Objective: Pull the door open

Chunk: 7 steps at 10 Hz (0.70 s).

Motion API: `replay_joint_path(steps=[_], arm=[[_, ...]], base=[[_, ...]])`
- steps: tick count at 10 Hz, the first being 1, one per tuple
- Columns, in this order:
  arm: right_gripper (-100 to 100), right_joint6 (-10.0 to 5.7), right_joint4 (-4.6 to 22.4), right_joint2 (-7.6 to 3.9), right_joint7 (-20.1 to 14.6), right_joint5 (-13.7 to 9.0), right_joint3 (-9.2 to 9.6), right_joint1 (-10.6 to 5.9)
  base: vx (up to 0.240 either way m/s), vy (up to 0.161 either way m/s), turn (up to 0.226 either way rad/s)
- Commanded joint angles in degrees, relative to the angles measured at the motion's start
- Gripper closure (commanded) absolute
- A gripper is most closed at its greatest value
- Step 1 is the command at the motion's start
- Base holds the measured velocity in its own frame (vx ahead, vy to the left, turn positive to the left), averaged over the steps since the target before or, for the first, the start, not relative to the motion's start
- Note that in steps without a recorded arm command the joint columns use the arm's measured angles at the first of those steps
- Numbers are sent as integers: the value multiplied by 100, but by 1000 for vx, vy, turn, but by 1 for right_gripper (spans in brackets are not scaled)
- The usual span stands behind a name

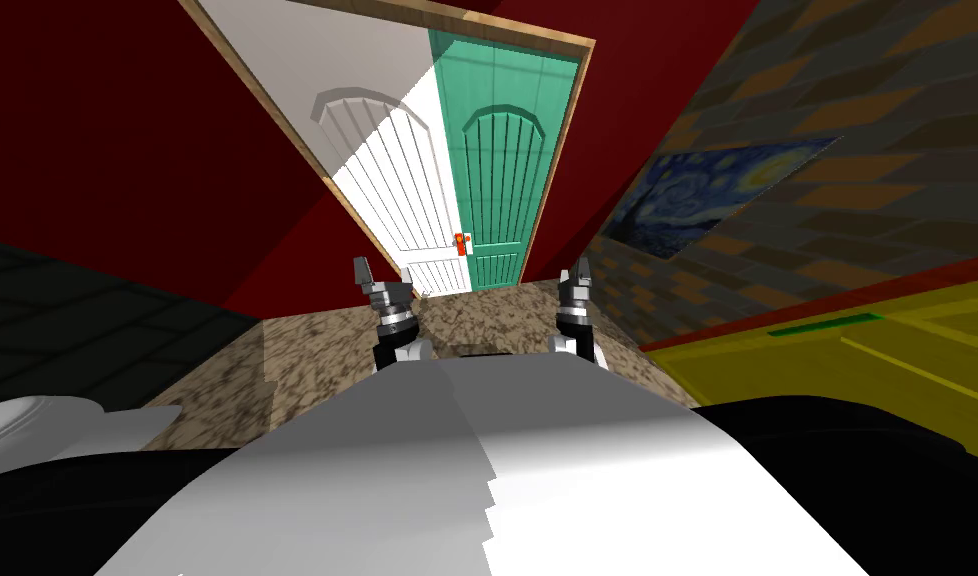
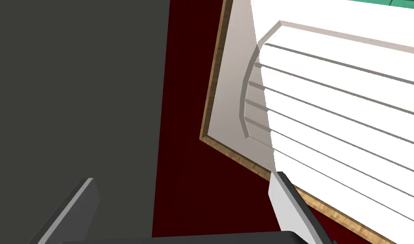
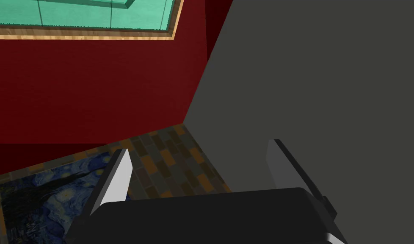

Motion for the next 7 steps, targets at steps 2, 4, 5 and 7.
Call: replay_joint_path(steps=[2,4,5,7], arm=[[-100,17,113,-62,-77,46,-11,-39],[-100,37,240,-124,-163,97,-23,-82],[-100,50,327,-161,-223,133,-31,-112],[-100,79,520,-237,-354,211,-49,-179]], base=[[138,-21,34],[176,82,22],[172,88,50],[198,100,50]])
